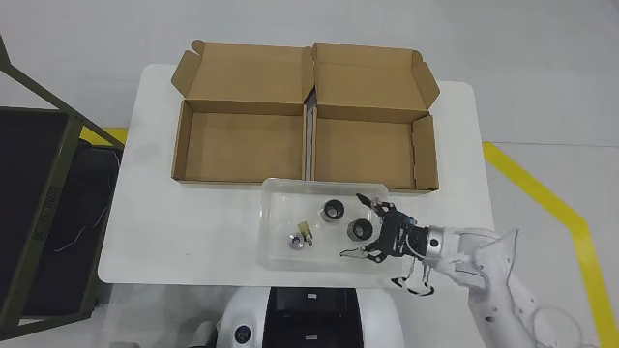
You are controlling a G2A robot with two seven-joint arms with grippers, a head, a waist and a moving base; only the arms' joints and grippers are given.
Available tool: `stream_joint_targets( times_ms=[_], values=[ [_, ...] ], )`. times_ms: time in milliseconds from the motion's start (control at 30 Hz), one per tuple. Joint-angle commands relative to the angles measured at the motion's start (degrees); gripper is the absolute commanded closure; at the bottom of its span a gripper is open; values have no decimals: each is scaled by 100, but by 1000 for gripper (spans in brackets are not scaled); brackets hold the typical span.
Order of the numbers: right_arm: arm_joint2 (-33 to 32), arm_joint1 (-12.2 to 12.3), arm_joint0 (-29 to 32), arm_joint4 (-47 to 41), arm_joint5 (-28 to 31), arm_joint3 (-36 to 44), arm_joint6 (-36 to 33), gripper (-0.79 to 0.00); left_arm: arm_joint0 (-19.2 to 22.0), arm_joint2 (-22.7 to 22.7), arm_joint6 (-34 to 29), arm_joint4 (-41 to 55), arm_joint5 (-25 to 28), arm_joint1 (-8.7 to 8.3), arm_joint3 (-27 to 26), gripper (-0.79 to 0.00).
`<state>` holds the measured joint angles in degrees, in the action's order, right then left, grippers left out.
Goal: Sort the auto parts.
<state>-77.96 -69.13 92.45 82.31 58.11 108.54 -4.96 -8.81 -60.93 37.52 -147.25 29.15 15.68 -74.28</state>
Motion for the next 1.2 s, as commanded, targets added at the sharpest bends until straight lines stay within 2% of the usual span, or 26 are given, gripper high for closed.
stream_joint_targets(
  times_ms=[0,300,600,833,1167],
  values=[
    [103,65,-142,-42,-11,-14,-242,-785,0,0,0,0,0,0,0,-785],
    [546,463,-617,25,-11,79,-1209,-785,0,0,0,0,0,0,0,-785],
    [831,916,-832,81,-11,430,-2303,-785,0,0,0,0,0,0,0,-785],
    [1120,1126,-1012,-139,-11,492,-2693,-785,0,0,0,0,0,0,0,-785],
    [1364,1217,-1241,0,-11,371,-2582,-785,0,0,0,0,0,0,0,-785]
  ],
)
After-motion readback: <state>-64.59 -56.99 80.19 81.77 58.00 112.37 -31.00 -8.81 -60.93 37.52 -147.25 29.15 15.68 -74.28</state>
